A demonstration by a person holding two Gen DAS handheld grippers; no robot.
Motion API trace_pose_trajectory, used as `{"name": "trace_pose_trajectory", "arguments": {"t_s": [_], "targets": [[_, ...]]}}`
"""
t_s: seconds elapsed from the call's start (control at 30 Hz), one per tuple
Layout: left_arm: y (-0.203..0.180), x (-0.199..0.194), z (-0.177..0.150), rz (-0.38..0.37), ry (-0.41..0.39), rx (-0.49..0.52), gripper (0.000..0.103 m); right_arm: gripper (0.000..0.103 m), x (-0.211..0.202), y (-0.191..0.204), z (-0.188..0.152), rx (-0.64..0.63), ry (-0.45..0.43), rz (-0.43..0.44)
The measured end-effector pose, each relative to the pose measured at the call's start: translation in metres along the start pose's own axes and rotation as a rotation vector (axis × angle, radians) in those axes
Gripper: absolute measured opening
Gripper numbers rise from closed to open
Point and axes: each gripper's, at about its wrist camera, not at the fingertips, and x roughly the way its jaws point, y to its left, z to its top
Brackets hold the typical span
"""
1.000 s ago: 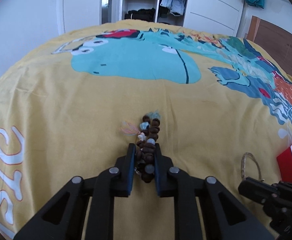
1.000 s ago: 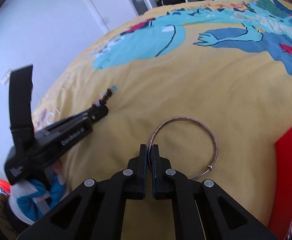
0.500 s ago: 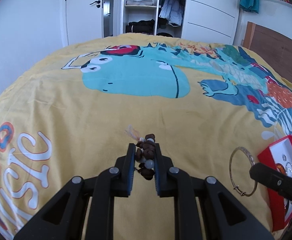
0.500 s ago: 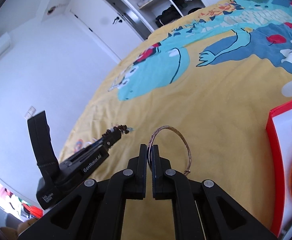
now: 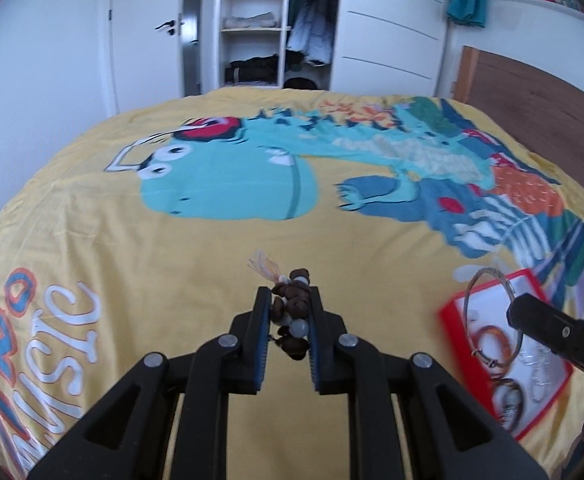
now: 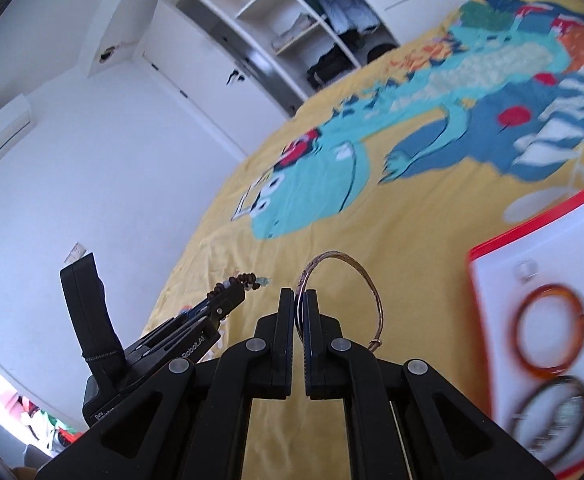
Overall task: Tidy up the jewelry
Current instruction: 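Carry the beaded bracelet and gold bangle into the red box and open both tools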
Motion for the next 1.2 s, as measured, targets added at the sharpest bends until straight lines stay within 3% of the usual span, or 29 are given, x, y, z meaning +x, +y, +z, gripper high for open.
{"name": "trace_pose_trajectory", "arguments": {"t_s": [0.37, 0.63, 0.87, 1.2], "targets": [[-0.129, 0.002, 0.004, -0.166, 0.020, 0.092, 0.015, 0.004, -0.097, -0.077, 0.032, 0.011, -0.112, -0.172], [-0.205, 0.029, -0.023, -0.228, 0.088, 0.168, 0.015, 0.004, -0.116, -0.135, 0.026, 0.050, -0.106, -0.259], [-0.224, 0.046, -0.049, -0.212, 0.132, 0.203, 0.015, 0.004, -0.105, -0.166, 0.010, 0.064, -0.055, -0.296], [-0.227, 0.063, -0.065, -0.179, 0.154, 0.221, 0.015, 0.004, -0.087, -0.178, -0.002, 0.045, -0.005, -0.305]]}}
